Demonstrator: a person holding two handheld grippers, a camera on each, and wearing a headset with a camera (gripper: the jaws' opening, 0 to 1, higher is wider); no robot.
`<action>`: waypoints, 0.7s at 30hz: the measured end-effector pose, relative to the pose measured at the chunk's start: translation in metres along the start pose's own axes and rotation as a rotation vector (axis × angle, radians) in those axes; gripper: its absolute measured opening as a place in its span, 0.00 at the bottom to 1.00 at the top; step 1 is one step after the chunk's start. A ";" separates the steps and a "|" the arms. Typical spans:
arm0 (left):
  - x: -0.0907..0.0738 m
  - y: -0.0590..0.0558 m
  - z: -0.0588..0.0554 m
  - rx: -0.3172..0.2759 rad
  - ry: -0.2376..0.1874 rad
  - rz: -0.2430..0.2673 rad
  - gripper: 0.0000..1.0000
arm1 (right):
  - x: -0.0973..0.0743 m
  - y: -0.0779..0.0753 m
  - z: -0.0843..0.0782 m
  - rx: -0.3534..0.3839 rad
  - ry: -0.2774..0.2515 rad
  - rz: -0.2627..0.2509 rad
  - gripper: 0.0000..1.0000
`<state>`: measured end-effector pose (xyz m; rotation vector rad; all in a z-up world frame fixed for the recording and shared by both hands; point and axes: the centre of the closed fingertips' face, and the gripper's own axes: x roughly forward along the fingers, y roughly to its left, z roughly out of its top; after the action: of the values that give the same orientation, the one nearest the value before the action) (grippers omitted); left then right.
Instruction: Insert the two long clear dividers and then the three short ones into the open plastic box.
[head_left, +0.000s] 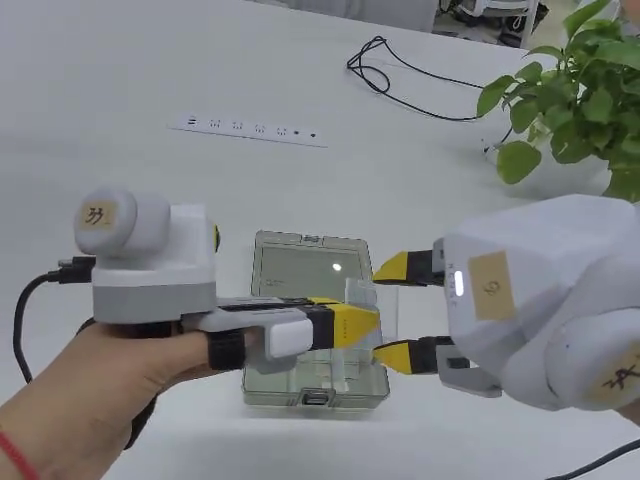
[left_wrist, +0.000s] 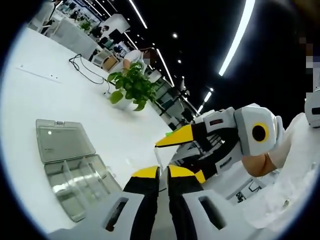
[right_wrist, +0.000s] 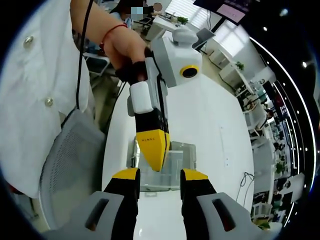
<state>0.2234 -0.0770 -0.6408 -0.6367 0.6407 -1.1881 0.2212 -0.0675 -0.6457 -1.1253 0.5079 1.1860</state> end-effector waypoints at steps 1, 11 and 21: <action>0.000 -0.001 0.000 0.000 0.000 -0.003 0.00 | 0.000 0.000 0.000 0.001 0.000 0.000 0.32; 0.001 0.000 -0.001 -0.006 -0.005 0.006 0.00 | 0.000 0.000 0.000 -0.008 0.005 -0.006 0.34; -0.010 -0.002 -0.001 0.253 0.034 -0.004 0.00 | -0.017 -0.012 0.013 0.191 -0.164 0.090 0.32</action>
<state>0.2187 -0.0678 -0.6391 -0.4052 0.5071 -1.2611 0.2231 -0.0636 -0.6220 -0.8416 0.5376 1.2677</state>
